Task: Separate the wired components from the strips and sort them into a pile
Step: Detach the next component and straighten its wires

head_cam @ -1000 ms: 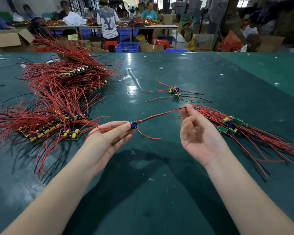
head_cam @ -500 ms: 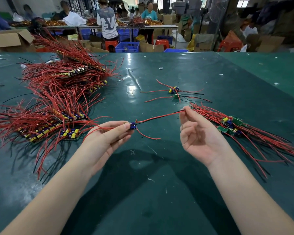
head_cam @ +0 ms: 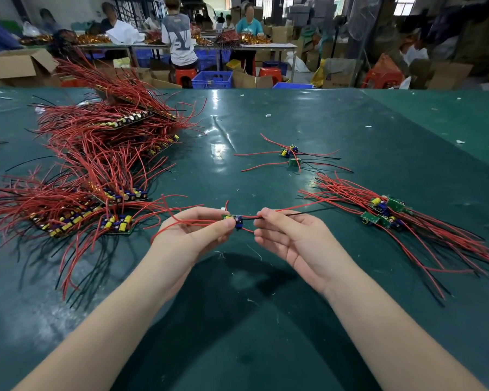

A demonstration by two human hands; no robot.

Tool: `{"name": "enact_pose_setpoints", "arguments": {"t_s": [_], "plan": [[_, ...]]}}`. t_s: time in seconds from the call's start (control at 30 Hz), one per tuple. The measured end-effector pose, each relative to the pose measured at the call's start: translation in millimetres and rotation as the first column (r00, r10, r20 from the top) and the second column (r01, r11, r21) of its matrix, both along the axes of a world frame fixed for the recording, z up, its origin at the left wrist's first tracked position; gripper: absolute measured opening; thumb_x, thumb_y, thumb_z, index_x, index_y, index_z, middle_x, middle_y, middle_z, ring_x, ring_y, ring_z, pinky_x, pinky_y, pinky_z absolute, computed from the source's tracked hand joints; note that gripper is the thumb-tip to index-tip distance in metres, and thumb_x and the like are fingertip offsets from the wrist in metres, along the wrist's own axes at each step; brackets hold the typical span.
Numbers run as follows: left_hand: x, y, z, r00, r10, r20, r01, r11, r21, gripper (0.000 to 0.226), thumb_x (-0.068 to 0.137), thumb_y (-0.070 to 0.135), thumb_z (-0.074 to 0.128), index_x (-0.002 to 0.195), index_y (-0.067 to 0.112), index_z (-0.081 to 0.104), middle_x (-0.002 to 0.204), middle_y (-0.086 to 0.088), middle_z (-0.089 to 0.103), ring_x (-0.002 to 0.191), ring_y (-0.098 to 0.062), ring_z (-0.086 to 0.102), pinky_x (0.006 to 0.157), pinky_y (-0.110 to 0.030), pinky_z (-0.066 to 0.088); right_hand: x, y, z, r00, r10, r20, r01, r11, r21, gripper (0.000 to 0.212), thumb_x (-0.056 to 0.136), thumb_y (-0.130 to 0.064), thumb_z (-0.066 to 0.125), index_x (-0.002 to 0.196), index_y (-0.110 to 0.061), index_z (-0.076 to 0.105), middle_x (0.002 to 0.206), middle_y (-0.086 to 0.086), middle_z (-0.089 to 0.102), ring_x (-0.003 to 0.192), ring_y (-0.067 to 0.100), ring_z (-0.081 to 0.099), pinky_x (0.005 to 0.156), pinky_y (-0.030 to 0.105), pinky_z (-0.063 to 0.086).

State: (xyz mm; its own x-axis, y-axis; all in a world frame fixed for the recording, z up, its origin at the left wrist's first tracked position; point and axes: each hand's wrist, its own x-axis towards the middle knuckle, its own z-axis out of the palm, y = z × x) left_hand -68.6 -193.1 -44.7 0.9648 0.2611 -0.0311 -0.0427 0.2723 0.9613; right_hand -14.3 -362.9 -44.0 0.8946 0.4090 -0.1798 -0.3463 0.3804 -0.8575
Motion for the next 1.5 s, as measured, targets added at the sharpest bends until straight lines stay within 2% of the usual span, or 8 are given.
{"name": "enact_pose_setpoints", "arguments": {"t_s": [0.2, 0.4, 0.57, 0.73, 0.9, 1.13, 1.4, 1.5], "plan": [[0.2, 0.7, -1.1, 1.000, 0.013, 0.023, -0.013, 1.000, -0.016, 0.032, 0.047, 0.023, 0.082, 0.077, 0.012, 0.075, 0.079, -0.010, 0.073, 0.068, -0.014, 0.067, 0.072, -0.021, 0.056, -1.7, -0.9, 2.3, 0.992, 0.112, -0.057, -0.115, 0.992, -0.046, 0.011, 0.072, -0.018, 0.072, 0.070, -0.009, 0.079, 0.079, 0.010, 0.074, 0.063, 0.014, 0.070, 0.058, 0.021, 0.056], [-0.2, 0.2, 1.9, 0.998, -0.063, 0.029, 0.066, 0.992, -0.111, 0.019, 0.059, 0.017, 0.075, 0.077, 0.012, 0.076, 0.080, -0.009, 0.073, 0.069, -0.012, 0.068, 0.065, -0.018, 0.055, -4.0, 2.5, 6.8, 0.982, 0.165, -0.090, -0.150, 0.977, 0.151, 0.011, 0.068, -0.018, 0.071, 0.069, -0.009, 0.078, 0.076, 0.006, 0.073, 0.061, 0.008, 0.067, 0.058, 0.017, 0.054], [0.8, -0.2, 0.4, 0.999, -0.029, 0.016, 0.031, 0.996, -0.079, 0.024, 0.059, 0.014, 0.075, 0.082, 0.007, 0.072, 0.080, -0.010, 0.073, 0.069, -0.012, 0.068, 0.067, -0.018, 0.055, -3.5, 4.0, 2.2, 0.990, 0.122, 0.073, -0.125, 0.991, 0.042, 0.018, 0.064, -0.019, 0.075, 0.080, -0.010, 0.078, 0.088, 0.012, 0.074, 0.069, 0.017, 0.069, 0.065, 0.026, 0.057], [-1.6, -3.0, -3.1, 0.996, -0.080, 0.040, 0.082, 0.995, -0.054, 0.027, 0.066, 0.015, 0.071, 0.091, 0.004, 0.073, 0.092, -0.012, 0.074, 0.080, -0.016, 0.071, 0.072, -0.020, 0.055, -8.2, 7.6, -5.3, 0.972, 0.139, 0.190, -0.127, 0.989, -0.072, 0.028, 0.065, -0.020, 0.077, 0.090, -0.009, 0.076, 0.093, 0.010, 0.075, 0.079, 0.020, 0.070, 0.073, 0.027, 0.057], [1.4, -0.2, -2.2, 0.997, -0.030, 0.064, 0.034, 0.997, -0.063, 0.023, 0.077, 0.020, 0.061, 0.092, 0.006, 0.072, 0.089, -0.008, 0.074, 0.080, -0.015, 0.070, 0.071, -0.020, 0.056, -6.0, 7.5, -5.7, 0.992, 0.042, 0.116, -0.041, 0.999, -0.017, 0.029, 0.061, -0.018, 0.079, 0.085, -0.004, 0.075, 0.084, 0.010, 0.073, 0.074, 0.019, 0.071, 0.067, 0.025, 0.057], [4.4, 4.3, -0.5, 0.999, 0.030, 0.041, -0.018, 0.967, -0.254, 0.025, 0.084, 0.026, 0.058, 0.092, 0.006, 0.071, 0.084, -0.006, 0.072, 0.079, -0.012, 0.070, 0.068, -0.018, 0.055, -5.7, 6.2, -3.5, 0.994, 0.045, 0.098, -0.049, 0.998, 0.035, 0.023, 0.058, -0.022, 0.080, 0.077, -0.010, 0.079, 0.087, 0.009, 0.075, 0.076, 0.017, 0.071, 0.068, 0.023, 0.057], [7.0, 8.4, 1.3, 0.999, 0.053, -0.014, -0.054, 0.944, -0.325, 0.026, 0.094, 0.017, 0.054, 0.082, 0.009, 0.075, 0.075, -0.006, 0.072, 0.070, -0.009, 0.071, 0.059, -0.015, 0.054, -5.7, 7.2, -1.8, 0.995, 0.071, 0.073, -0.076, 0.995, 0.064, 0.017, 0.064, -0.017, 0.076, 0.078, -0.008, 0.079, 0.086, 0.012, 0.074, 0.075, 0.018, 0.072, 0.067, 0.023, 0.057], [6.8, 10.4, 1.0, 0.998, 0.049, 0.026, -0.038, 0.947, -0.320, 0.015, 0.089, 0.015, 0.058, 0.091, 0.008, 0.071, 0.081, -0.007, 0.073, 0.075, -0.012, 0.071, 0.063, -0.017, 0.055, -5.3, 6.1, -1.4, 0.996, 0.071, 0.054, -0.074, 0.996, 0.059, 0.018, 0.064, -0.016, 0.076, 0.079, -0.006, 0.078, 0.086, 0.014, 0.074, 0.074, 0.019, 0.072, 0.066, 0.024, 0.057]]}}
